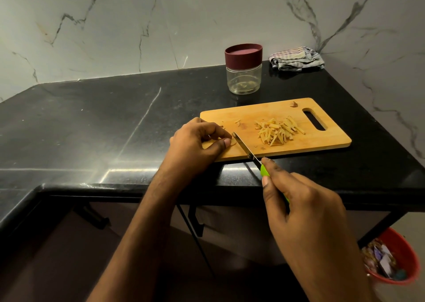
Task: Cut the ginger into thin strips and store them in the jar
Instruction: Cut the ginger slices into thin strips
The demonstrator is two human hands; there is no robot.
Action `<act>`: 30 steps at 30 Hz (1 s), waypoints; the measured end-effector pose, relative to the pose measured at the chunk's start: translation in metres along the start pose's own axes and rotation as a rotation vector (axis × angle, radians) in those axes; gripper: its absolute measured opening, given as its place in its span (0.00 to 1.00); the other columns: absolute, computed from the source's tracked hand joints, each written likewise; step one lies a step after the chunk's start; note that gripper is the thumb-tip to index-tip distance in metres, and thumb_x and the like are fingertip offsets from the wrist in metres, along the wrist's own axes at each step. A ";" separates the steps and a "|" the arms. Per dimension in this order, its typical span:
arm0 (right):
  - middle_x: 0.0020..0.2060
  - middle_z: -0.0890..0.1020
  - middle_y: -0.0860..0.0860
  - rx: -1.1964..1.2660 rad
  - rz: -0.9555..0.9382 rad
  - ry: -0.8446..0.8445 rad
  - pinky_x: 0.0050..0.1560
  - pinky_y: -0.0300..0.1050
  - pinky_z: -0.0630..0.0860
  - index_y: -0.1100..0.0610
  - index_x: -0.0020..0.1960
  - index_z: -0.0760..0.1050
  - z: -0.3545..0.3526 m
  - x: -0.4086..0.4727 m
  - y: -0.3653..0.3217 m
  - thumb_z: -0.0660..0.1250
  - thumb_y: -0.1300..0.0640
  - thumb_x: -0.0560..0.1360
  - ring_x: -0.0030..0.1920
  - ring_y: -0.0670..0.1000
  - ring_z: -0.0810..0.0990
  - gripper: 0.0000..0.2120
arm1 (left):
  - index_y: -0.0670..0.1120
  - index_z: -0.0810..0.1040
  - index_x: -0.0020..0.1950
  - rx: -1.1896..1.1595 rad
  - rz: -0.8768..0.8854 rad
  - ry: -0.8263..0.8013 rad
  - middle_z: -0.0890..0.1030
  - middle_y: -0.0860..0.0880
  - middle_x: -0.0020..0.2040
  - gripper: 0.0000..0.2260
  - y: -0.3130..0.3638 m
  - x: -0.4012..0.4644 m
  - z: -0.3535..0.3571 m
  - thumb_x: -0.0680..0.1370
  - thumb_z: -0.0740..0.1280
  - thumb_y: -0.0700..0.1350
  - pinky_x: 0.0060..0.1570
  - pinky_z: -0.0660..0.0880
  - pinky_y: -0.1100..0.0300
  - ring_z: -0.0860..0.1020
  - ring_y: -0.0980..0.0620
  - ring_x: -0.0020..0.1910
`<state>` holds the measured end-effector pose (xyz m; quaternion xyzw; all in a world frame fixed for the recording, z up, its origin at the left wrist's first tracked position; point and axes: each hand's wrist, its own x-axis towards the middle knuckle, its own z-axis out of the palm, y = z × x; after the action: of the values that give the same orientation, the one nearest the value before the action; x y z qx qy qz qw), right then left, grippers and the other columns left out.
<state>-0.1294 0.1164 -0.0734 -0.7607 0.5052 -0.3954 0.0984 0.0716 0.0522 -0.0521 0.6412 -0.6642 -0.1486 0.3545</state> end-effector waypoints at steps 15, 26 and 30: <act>0.28 0.74 0.46 -0.054 0.020 -0.022 0.24 0.34 0.63 0.52 0.64 0.78 0.008 0.007 -0.007 0.66 0.54 0.75 0.26 0.45 0.70 0.18 | 0.56 0.85 0.46 -0.048 0.031 -0.049 0.80 0.55 0.49 0.02 -0.004 0.005 0.000 0.76 0.74 0.48 0.55 0.74 0.54 0.77 0.58 0.50; 0.30 0.68 0.44 -0.148 0.089 -0.078 0.24 0.32 0.58 0.44 0.63 0.77 -0.010 -0.003 -0.003 0.64 0.48 0.73 0.26 0.42 0.67 0.18 | 0.59 0.76 0.53 -0.022 0.044 0.005 0.77 0.57 0.46 0.08 -0.004 0.000 0.003 0.76 0.72 0.51 0.60 0.72 0.41 0.75 0.57 0.50; 0.30 0.68 0.44 -0.137 0.095 -0.072 0.24 0.31 0.56 0.45 0.63 0.77 -0.009 -0.003 -0.003 0.64 0.49 0.73 0.26 0.43 0.67 0.18 | 0.64 0.75 0.52 0.040 0.079 -0.030 0.75 0.58 0.49 0.06 0.000 -0.002 0.003 0.77 0.68 0.54 0.61 0.70 0.39 0.73 0.56 0.54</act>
<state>-0.1344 0.1231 -0.0671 -0.7546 0.5627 -0.3273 0.0830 0.0695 0.0529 -0.0550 0.6191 -0.6971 -0.1308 0.3371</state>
